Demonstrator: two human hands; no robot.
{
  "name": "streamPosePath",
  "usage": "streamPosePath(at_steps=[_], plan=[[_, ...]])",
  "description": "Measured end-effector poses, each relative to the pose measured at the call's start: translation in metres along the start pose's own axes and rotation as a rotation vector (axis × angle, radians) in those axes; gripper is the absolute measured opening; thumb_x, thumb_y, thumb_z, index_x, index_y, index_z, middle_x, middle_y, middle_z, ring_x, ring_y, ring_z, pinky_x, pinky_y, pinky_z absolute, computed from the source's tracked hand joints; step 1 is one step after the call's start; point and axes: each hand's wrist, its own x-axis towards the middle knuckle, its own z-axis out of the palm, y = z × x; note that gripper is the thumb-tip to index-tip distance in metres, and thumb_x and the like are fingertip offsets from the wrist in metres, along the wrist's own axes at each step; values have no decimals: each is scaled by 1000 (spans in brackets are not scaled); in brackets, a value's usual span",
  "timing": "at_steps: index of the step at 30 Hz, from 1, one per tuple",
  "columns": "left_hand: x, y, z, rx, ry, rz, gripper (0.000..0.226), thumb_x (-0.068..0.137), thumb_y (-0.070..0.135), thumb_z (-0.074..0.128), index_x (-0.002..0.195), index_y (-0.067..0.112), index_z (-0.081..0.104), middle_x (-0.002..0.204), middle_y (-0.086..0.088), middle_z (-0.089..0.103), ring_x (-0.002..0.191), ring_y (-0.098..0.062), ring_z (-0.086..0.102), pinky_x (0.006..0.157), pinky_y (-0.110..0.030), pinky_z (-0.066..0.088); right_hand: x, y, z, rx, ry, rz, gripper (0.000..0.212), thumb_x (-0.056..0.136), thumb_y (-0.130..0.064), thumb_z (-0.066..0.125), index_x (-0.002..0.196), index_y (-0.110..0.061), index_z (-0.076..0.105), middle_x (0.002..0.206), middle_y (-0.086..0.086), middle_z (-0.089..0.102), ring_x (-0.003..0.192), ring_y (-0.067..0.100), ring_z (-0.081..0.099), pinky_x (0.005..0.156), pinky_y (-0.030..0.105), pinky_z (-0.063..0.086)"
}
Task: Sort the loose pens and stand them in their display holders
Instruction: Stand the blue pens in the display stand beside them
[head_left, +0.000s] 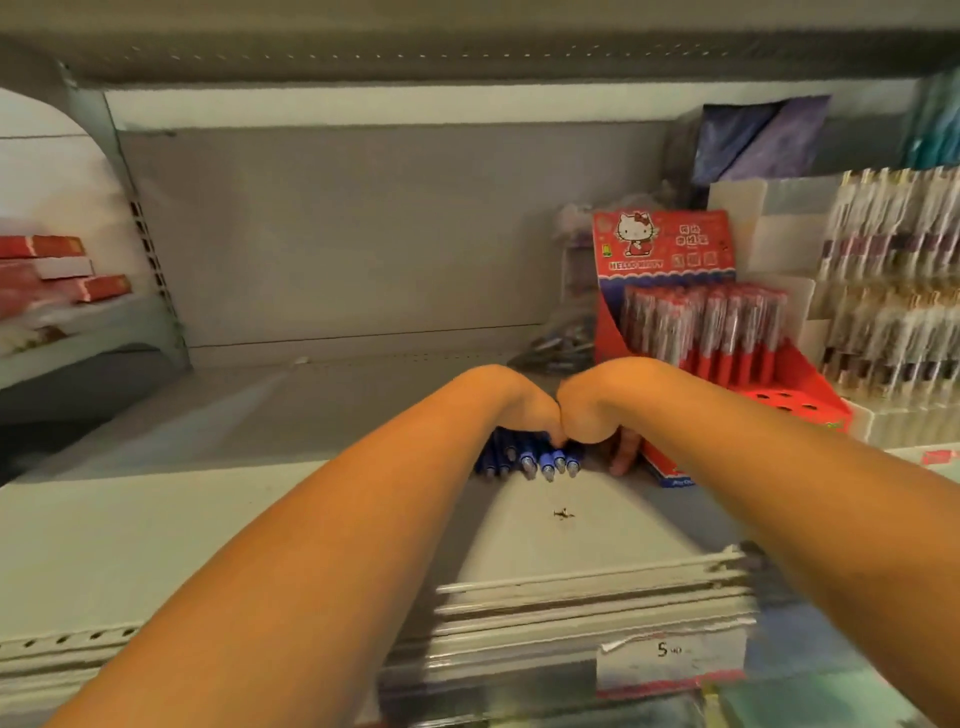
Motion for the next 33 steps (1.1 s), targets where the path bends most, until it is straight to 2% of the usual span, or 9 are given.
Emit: streamPosePath(at_steps=[5, 8, 16, 20, 22, 25, 26, 28, 33], plan=[[11, -6, 3, -18, 64, 62, 61, 99, 32, 43, 45, 14, 64, 41, -4, 57, 28, -19, 49, 37, -23, 47, -3, 3, 9, 97, 121, -4, 16, 98, -6, 53, 109, 3, 59, 114, 28, 60, 87, 41, 66, 67, 47, 61], [11, -5, 9, -36, 87, 125, 45, 101, 33, 44, 62, 11, 52, 35, -3, 52, 23, -17, 43, 34, -20, 43, -7, 5, 11, 30, 239, -20, 12, 92, 0, 61, 80, -1, 58, 80, 20, 65, 59, 34, 67, 43, 37, 56], [21, 5, 3, 130, 140, 111, 29, 92, 12, 44, 64, 6, 49, 48, -11, 55, 32, -22, 47, 38, -18, 40, -22, 10, 9, -139, 505, -96, 20, 85, -3, 65, 85, -8, 46, 67, 5, 45, 54, 16, 43, 49, 29, 40], [23, -1, -1, 331, 180, 30, 14, 88, 7, 44, 81, 3, 55, 41, -11, 54, 45, -26, 49, 49, -21, 40, -31, 22, 9, 39, 507, -178, 18, 89, -1, 54, 75, -9, 46, 81, 15, 62, 68, 31, 66, 68, 43, 59], [22, -3, 2, 330, 204, -30, 31, 88, 7, 46, 118, 6, 54, 68, -19, 60, 66, -32, 51, 63, -25, 44, -36, 26, 8, 172, 511, -211, 9, 91, -3, 53, 82, -2, 53, 92, 24, 66, 72, 38, 70, 69, 51, 59], [14, -7, 3, 285, 236, -17, 69, 93, 8, 46, 156, 8, 18, 149, 8, 19, 111, -40, 53, 79, -29, 43, -43, 31, 9, 348, 510, -279, 19, 89, -3, 57, 108, 2, 58, 103, 25, 63, 74, 40, 70, 64, 51, 60], [11, -11, 3, 287, 237, -13, 64, 94, 9, 46, 153, 3, 24, 142, -17, 51, 110, -35, 62, 75, -28, 47, -46, 32, 10, 393, 508, -311, 22, 89, -3, 59, 111, -2, 56, 103, 21, 61, 76, 39, 69, 62, 50, 60], [4, -20, 2, 318, 202, -5, 42, 90, 12, 46, 126, -5, 62, 85, -7, 76, 60, -21, 71, 51, -20, 49, -53, 35, 10, 520, 503, -365, 29, 90, -4, 59, 117, -11, 50, 100, 16, 61, 78, 35, 69, 61, 48, 61], [-22, -39, 0, -14, 374, 53, 26, 65, 18, 49, 47, 3, 59, 44, -10, 57, 28, -22, 46, 39, -15, 39, -73, 50, 15, 961, 535, -523, 33, 89, 4, 59, 119, -9, 54, 82, 13, 65, 67, 20, 67, 53, 36, 60]])
